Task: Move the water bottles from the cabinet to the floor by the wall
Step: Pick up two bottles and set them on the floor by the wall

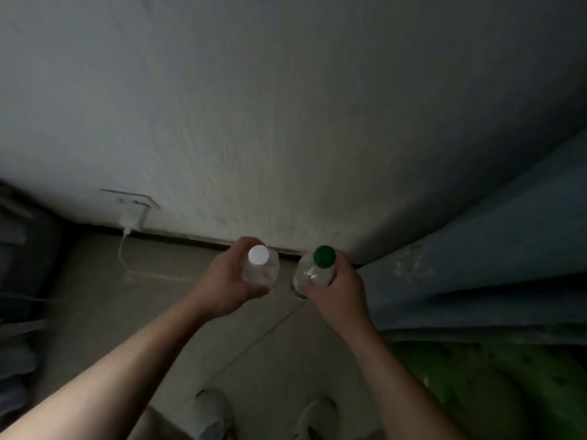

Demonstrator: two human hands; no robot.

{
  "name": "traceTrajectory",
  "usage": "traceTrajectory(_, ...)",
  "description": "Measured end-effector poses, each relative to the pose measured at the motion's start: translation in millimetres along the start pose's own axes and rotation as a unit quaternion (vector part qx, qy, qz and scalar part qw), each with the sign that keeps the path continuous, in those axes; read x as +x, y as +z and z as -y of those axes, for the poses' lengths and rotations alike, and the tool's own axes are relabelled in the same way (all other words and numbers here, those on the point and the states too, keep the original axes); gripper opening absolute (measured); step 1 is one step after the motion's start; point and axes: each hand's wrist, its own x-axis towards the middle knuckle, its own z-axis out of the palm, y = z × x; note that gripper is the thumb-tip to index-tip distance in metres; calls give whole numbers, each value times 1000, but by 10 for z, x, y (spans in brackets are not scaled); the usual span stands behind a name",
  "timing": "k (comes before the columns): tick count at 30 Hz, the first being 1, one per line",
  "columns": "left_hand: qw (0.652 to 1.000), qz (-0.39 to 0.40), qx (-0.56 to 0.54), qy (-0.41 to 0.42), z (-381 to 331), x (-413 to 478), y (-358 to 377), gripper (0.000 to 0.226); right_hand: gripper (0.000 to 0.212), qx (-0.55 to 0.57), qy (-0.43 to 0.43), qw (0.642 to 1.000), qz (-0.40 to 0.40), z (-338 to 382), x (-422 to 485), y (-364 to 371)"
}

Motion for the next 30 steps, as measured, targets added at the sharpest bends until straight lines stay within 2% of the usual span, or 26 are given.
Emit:
traceTrajectory(7,1000,4,30,-5,1030,658,726,70,43,25,27,999,29,-1036,517,723)
traceTrajectory(15,998,14,62,-18,1843,1203,1260,70,47,1,44,999,30,-1975,981,1276)
traceTrajectory(19,998,-3,52,-25,2078,1283,1403,71,48,1,51,998,29,-2259,1118,1440)
traceTrajectory(30,999,13,39,-19,2294,1400,1663,70,49,13,75,997,20,-2640,1293,1606)
